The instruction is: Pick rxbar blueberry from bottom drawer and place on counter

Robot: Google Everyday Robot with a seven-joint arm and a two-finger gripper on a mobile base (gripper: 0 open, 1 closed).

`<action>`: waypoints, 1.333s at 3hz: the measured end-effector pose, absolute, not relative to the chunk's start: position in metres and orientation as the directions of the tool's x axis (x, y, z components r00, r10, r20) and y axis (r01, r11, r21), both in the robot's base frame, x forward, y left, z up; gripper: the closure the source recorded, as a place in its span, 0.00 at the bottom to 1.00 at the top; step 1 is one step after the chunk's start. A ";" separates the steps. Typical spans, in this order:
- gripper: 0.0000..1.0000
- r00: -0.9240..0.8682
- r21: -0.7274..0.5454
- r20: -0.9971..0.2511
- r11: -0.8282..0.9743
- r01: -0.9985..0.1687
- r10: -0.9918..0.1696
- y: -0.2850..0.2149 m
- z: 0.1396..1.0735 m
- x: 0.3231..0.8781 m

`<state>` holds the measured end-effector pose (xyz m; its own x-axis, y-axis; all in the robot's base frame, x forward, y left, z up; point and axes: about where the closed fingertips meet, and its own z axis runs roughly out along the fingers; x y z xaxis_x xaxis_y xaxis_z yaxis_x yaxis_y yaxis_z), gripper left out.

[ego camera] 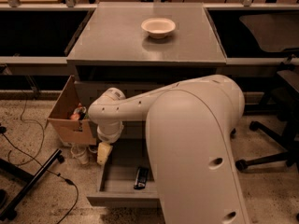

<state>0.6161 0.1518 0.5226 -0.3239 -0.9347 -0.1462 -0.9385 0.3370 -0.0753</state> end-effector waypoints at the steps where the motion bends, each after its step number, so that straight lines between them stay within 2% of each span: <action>1: 0.00 -0.360 -0.038 -0.117 0.366 -0.930 -0.926 0.141 0.503 0.616; 2: 0.00 -0.447 0.017 -0.097 0.448 -0.894 -0.889 0.118 0.477 0.603; 4: 0.00 -0.744 0.125 -0.102 0.734 -0.668 -0.660 0.059 0.402 0.573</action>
Offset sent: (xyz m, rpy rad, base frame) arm -0.0302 -0.0667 -0.0760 0.0007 0.1814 -0.2587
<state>0.5732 0.0585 0.4017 -0.7443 -0.6601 -0.1016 -0.6678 0.7338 0.1248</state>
